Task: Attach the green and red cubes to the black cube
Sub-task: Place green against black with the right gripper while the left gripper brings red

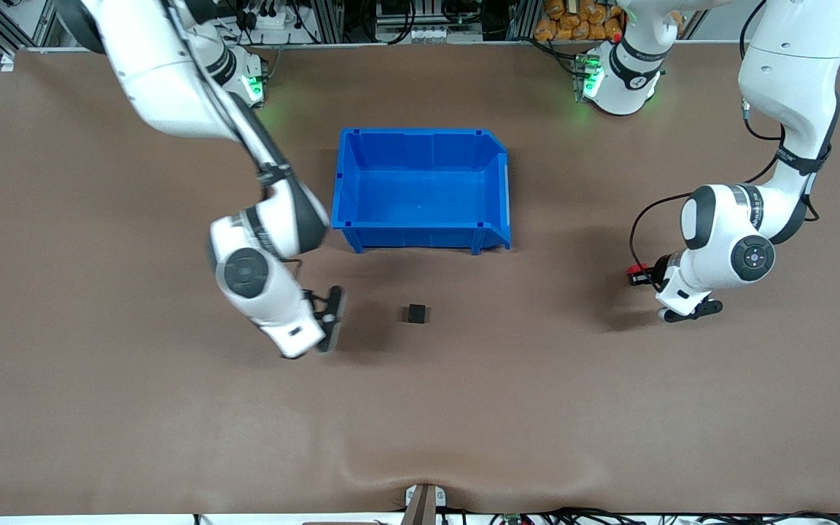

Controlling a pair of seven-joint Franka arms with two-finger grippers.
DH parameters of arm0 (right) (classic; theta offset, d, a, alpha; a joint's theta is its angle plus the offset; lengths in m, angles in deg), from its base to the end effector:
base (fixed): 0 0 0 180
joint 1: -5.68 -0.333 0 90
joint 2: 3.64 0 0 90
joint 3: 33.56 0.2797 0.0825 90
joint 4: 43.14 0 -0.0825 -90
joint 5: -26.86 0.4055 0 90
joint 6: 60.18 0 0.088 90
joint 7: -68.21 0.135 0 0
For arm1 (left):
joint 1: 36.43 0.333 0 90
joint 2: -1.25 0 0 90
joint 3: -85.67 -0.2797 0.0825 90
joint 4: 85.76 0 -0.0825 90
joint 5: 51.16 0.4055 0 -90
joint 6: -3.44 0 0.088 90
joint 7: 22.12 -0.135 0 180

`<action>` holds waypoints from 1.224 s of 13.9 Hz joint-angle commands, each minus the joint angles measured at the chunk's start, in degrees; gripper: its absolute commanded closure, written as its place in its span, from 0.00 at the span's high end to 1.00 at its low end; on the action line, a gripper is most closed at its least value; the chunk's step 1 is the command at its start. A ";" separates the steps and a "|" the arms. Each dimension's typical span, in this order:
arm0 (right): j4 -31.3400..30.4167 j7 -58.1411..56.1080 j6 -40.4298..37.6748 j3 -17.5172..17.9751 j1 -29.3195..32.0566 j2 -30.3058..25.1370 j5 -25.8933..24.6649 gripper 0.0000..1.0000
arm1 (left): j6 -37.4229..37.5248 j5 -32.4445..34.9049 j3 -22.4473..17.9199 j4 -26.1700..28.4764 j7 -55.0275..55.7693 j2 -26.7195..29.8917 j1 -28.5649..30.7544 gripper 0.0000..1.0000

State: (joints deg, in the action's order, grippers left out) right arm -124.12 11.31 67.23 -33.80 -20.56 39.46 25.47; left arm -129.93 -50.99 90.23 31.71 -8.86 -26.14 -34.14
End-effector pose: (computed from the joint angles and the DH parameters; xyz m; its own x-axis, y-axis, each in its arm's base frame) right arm 0.6557 0.3188 0.1923 0.1079 0.9941 0.0124 0.9922 -0.1085 0.0610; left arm 0.5619 -0.0253 0.1103 0.9610 0.1908 -0.2004 0.1924 -0.9812 -0.0114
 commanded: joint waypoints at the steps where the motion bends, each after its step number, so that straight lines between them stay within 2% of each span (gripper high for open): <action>1: 6.00 -1.81 -1.55 -0.46 -2.67 4.08 -0.46 0.00 | 0.04 -0.60 0.19 -1.09 0.81 0.58 0.43 0.00; 5: 7.24 -1.81 -1.99 -0.29 -5.58 6.64 0.07 0.00 | 2.14 -0.87 0.37 -3.03 7.46 1.55 1.22 0.00; 8: 7.06 2.12 -5.85 0.24 -7.25 6.73 5.15 0.00 | 2.41 -2.53 1.42 -3.99 11.26 1.64 1.05 0.00; 10: 7.06 6.96 -5.86 0.24 -8.22 7.43 5.26 0.00 | 2.50 -4.20 2.38 -5.22 14.24 1.38 0.96 0.00; 13: 7.94 7.59 -5.16 0.24 -8.48 8.40 5.17 0.00 | 2.50 -4.64 3.96 -6.36 20.12 1.20 0.69 0.00; 17: 13.47 7.68 -5.24 0.24 -8.57 12.35 5.25 0.00 | 2.50 -5.00 5.38 -10.32 33.13 -1.52 -1.06 0.00</action>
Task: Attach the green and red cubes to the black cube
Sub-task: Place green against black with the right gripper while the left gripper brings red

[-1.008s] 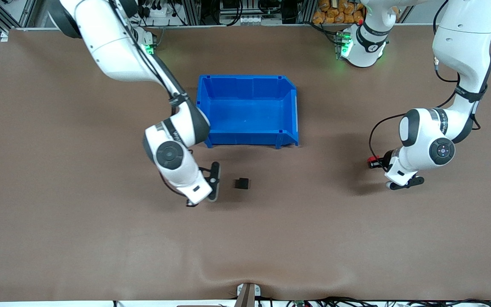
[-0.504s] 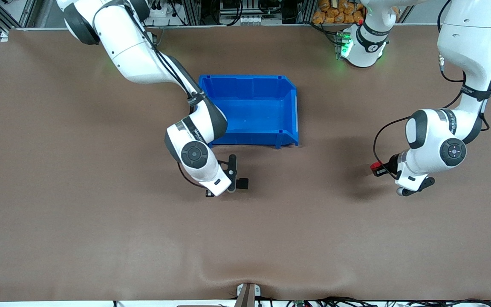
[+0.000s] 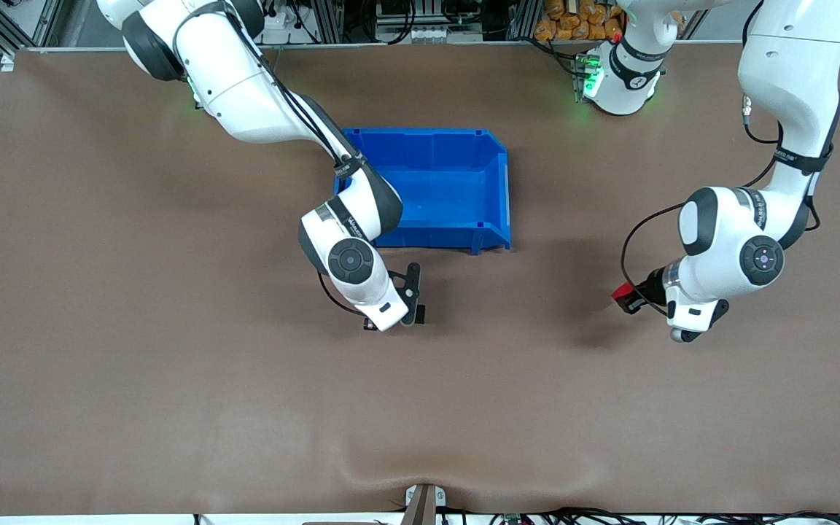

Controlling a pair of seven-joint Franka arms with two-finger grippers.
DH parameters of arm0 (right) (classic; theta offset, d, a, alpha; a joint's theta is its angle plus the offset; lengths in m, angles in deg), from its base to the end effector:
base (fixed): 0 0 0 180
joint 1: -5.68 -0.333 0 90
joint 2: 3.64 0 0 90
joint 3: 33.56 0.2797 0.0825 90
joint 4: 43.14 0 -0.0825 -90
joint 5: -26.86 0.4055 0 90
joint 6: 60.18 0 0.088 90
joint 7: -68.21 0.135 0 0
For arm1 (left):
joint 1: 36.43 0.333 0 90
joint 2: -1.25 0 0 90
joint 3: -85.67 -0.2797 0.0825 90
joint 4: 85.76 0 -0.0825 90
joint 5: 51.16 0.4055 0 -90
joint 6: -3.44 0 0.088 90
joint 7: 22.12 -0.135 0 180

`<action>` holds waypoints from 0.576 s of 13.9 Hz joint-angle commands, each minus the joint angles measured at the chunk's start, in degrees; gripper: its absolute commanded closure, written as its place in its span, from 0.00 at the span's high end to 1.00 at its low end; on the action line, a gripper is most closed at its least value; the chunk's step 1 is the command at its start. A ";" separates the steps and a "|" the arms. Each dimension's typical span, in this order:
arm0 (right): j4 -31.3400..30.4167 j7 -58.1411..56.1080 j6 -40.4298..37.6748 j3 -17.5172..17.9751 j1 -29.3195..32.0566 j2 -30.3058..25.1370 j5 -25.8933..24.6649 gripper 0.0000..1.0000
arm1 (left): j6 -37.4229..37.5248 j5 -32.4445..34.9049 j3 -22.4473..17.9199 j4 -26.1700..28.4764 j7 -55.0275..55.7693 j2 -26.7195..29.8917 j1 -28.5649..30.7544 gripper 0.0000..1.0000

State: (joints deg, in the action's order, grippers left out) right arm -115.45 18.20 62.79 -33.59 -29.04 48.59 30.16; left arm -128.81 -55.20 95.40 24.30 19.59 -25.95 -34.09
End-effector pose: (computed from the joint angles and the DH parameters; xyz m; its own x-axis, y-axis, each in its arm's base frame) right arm 0.6036 0.4225 0.1399 0.1244 0.9921 0.0179 0.9910 -0.1234 -0.0518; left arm 0.6085 -0.0836 0.1645 0.7806 0.6074 -0.1474 0.6179 -0.7854 0.0361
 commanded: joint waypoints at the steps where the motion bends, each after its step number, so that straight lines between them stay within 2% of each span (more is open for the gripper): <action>1: 4.98 0.88 -0.72 0.03 -0.08 3.49 0.57 0.00 | 1.38 -0.88 0.20 -3.09 6.78 -1.80 -2.59 0.00; 4: 6.73 0.97 -0.72 0.03 -0.78 4.89 0.57 0.00 | 1.29 -0.88 0.12 -3.18 13.82 -2.07 -3.48 0.00; 8: 7.26 3.43 -0.01 0.03 -1.58 5.60 0.57 0.00 | 1.20 -1.32 1.08 -5.90 23.82 -3.56 -5.41 0.00</action>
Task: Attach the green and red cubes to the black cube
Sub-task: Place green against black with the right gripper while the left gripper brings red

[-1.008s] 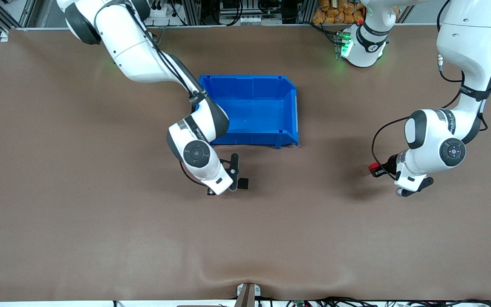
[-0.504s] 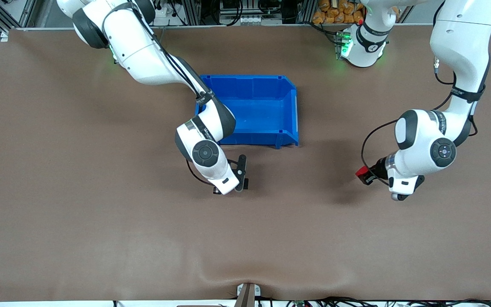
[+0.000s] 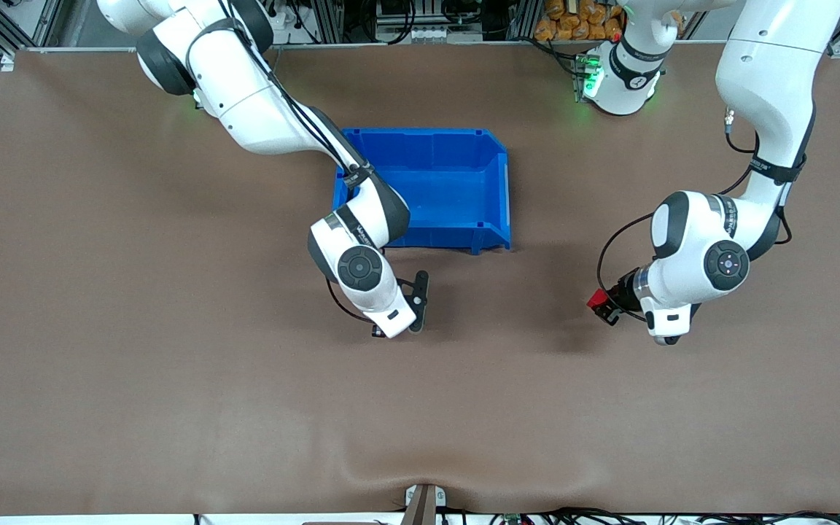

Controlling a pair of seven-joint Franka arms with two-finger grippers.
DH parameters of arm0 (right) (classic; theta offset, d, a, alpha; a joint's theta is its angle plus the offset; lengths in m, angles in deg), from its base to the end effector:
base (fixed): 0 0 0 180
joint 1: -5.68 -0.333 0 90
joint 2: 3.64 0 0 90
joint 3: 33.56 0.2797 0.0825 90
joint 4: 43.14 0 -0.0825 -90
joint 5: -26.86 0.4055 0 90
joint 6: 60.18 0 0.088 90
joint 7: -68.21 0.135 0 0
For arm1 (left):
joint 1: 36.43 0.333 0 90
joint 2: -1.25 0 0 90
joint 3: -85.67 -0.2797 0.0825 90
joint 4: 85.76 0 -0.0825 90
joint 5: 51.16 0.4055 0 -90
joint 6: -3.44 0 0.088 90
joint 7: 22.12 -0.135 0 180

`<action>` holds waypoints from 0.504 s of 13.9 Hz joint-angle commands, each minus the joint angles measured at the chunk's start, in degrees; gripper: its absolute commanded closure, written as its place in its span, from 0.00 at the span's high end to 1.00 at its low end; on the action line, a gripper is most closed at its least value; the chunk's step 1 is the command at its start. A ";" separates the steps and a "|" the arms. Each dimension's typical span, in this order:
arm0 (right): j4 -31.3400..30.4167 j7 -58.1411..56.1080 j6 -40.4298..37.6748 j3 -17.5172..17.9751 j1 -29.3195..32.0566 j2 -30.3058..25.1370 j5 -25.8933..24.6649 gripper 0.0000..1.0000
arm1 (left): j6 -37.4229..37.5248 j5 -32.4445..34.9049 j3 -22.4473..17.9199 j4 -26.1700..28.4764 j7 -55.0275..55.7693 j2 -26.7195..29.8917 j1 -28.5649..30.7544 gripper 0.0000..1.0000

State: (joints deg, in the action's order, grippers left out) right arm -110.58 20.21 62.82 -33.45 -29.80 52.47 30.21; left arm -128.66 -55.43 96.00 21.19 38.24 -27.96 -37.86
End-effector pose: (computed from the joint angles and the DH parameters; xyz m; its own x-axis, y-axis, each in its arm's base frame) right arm 0.6066 0.4385 0.1294 0.1449 0.9890 0.0304 0.9888 -0.1436 -0.0414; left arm 0.6147 -0.1316 0.1660 0.5992 0.7854 -0.1551 0.7958 -0.6055 0.0085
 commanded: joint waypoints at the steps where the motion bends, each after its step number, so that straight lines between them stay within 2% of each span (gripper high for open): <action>1: 2.39 1.42 -0.05 -0.11 -0.91 1.81 0.51 0.00 | 0.97 -1.09 0.48 -3.40 7.81 -1.81 -2.78 0.00; 6: 2.31 1.69 -0.14 -0.11 -1.70 1.81 0.43 0.00 | 0.70 -3.56 0.48 -7.09 17.75 -4.09 -7.00 0.00; 7: 2.22 1.69 -0.14 -0.19 -1.70 1.81 0.43 0.26 | 0.62 -3.56 0.48 -8.06 20.47 -4.88 -7.97 0.00</action>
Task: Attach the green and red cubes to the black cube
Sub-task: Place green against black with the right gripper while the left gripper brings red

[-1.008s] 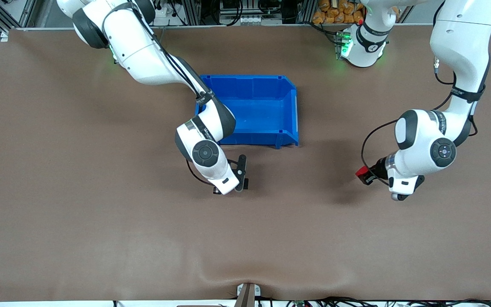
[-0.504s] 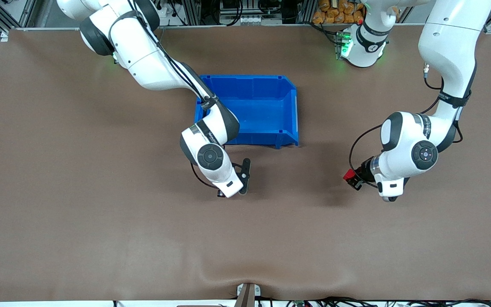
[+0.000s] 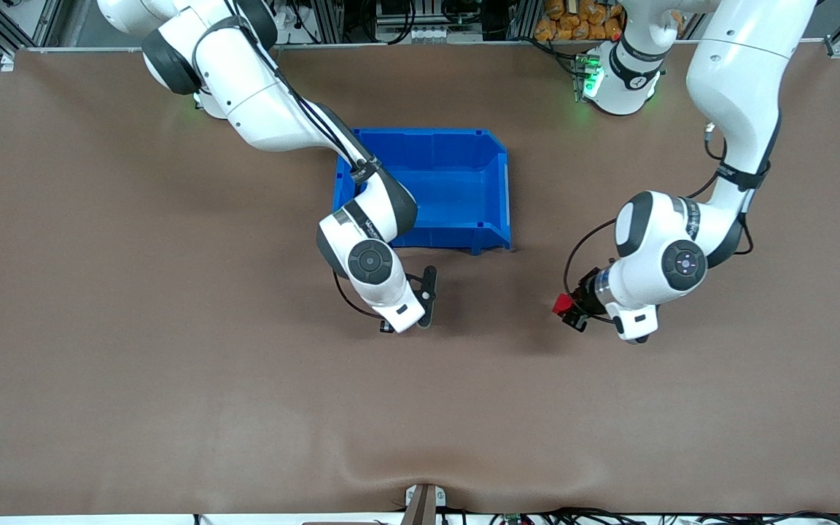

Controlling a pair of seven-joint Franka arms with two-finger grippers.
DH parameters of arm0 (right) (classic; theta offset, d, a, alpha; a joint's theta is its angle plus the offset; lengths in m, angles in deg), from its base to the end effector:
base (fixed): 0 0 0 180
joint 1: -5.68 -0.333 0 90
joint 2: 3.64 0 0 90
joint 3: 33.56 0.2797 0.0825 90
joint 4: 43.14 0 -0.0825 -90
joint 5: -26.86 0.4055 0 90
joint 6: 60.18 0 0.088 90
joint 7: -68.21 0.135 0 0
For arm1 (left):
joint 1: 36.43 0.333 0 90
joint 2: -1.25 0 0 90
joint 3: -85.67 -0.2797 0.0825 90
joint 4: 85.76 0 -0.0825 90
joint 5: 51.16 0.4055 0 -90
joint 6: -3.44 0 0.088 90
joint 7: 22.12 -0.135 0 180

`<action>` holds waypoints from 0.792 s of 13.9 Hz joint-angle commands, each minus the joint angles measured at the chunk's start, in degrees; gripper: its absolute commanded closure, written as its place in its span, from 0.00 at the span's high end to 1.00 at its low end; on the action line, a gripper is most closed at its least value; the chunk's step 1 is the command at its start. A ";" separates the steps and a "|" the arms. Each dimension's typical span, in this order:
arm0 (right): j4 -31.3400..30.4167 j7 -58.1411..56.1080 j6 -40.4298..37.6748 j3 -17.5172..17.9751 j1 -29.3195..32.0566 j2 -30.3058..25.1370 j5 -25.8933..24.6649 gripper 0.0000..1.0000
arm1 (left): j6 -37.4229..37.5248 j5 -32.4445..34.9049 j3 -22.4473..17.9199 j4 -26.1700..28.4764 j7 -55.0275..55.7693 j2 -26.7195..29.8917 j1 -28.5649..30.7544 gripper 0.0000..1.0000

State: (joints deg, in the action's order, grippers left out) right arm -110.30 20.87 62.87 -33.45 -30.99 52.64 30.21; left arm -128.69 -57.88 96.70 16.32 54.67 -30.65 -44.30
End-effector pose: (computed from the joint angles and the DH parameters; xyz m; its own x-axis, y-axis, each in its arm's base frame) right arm 0.5982 0.4515 0.1295 0.1357 0.9902 0.0319 0.9901 -0.1344 -0.0397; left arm 0.6165 -0.2136 0.1738 0.4307 0.8827 -0.1880 0.8994 -0.4371 0.0081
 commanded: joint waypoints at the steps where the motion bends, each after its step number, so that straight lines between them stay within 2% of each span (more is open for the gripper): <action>1: 1.68 0.85 -0.09 -0.11 -0.42 1.64 0.51 0.99 | 0.64 -1.10 -0.22 -4.50 6.59 -3.07 -2.23 0.00; 7: 0.89 0.32 -1.32 -0.20 0.02 -1.25 0.07 1.00 | 0.64 -1.36 -0.22 -13.46 21.53 -9.21 -8.21 0.00; 9: 0.45 0.41 -4.21 -0.20 0.28 -3.27 0.16 1.00 | 0.30 -1.72 -0.22 -17.85 26.54 -12.64 -11.02 0.00; 11: 0.53 0.94 -9.38 -0.46 0.63 -5.56 0.25 1.00 | -1.99 -1.81 -0.22 -19.19 31.82 -14.15 -12.96 0.00</action>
State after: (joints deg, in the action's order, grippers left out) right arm -108.76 21.02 57.80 -33.89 -30.92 50.41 30.20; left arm -129.73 -58.33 96.83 1.09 82.63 -41.79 -55.47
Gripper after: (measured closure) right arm 0.000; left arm 0.604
